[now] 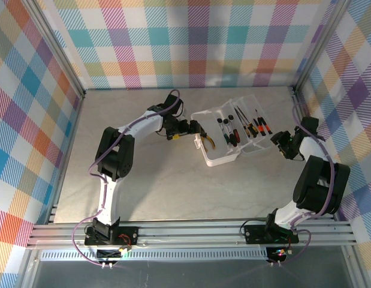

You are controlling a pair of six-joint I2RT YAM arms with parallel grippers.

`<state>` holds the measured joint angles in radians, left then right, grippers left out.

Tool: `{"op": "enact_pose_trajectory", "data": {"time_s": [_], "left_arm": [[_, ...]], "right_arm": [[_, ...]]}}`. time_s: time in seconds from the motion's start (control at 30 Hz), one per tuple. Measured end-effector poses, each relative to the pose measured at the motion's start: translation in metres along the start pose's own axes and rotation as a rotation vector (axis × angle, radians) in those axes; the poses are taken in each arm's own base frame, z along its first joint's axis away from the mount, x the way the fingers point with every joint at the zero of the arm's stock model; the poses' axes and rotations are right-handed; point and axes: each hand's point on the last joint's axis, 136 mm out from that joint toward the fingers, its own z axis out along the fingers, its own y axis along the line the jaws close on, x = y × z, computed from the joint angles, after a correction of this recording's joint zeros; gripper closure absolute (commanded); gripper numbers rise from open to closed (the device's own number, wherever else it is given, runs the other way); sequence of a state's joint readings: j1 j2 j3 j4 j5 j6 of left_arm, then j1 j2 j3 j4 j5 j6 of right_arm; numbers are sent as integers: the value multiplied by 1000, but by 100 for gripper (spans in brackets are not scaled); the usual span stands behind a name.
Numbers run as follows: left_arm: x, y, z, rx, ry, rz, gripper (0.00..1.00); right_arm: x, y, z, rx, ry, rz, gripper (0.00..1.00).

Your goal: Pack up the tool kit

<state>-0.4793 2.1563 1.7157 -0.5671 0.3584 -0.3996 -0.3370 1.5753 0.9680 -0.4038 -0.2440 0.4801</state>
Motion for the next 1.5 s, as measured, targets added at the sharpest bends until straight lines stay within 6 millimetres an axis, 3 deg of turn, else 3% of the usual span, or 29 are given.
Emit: {"op": "enact_pose_trajectory", "data": {"time_s": [0.3,0.6,0.9,1.23,1.5], "left_arm": [[0,0,1,3,3,0,0],[1,0,1,2,4,-1,0],[2,0,4,16,3,1,0],[1,0,6,35,0,3,0],[2,-1,8,52,-6,4,0]], "right_arm": [[13,-6,25,57,58,0,65],[7,3,27,87,27,-20,100],[4,12,12,161,-50,-95,100],[-1,47,-37,220,-191,-261,100],[10,72,-67,256,-254,-393,100]]}}
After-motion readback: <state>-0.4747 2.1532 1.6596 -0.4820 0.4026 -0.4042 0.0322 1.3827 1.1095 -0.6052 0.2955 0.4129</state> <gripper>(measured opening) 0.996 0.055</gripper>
